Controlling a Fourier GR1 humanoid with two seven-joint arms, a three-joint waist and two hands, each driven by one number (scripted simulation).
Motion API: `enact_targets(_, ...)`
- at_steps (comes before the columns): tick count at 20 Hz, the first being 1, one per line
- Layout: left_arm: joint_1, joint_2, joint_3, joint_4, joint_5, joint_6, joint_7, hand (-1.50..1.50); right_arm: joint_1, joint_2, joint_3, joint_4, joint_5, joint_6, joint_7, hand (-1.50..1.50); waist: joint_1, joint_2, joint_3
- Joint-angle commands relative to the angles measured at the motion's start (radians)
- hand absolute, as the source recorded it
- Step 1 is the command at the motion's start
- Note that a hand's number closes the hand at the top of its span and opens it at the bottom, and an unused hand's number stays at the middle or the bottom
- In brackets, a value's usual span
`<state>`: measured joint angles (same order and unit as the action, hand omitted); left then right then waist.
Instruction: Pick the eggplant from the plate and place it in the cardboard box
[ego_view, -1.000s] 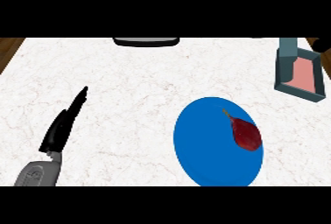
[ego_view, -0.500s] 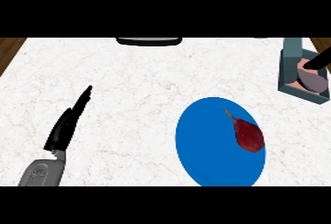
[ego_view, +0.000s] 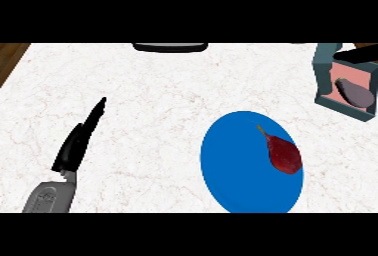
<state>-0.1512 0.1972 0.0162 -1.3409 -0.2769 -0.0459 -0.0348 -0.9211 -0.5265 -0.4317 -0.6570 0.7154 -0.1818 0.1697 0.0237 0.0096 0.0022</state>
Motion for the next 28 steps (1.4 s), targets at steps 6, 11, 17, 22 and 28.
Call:
enact_targets(6, -0.012, 0.029, 0.021, -0.027, 0.014, -0.027, 0.021, 0.0, 0.023, -0.021, -0.244, 0.06, -0.243, -0.132, -0.206, -1.5, -0.004, -0.003, 0.0)
enact_targets(11, -0.025, 0.021, 0.027, -0.007, 0.017, -0.028, 0.013, 0.0, 0.049, -0.106, -0.338, 0.131, -0.336, -0.137, -0.368, -1.5, -0.002, 0.0, 0.0)
enact_targets(17, -0.062, -0.001, 0.012, 0.043, -0.007, -0.016, 0.018, 0.0, 0.134, -0.164, -0.404, 0.21, -0.423, -0.125, -0.552, -1.5, -0.006, -0.001, 0.0)
enact_targets(22, -0.031, 0.016, 0.035, 0.017, 0.002, -0.017, 0.005, 0.0, 0.216, -0.249, -0.463, 0.272, -0.49, -0.077, -0.656, -1.5, -0.008, -0.002, 0.0)
enact_targets(28, 0.014, -0.027, -0.005, -0.043, -0.026, 0.01, 0.03, 0.0, 0.331, -0.325, -0.496, 0.353, -0.543, 0.033, -0.767, -1.5, -0.007, -0.002, 0.001)
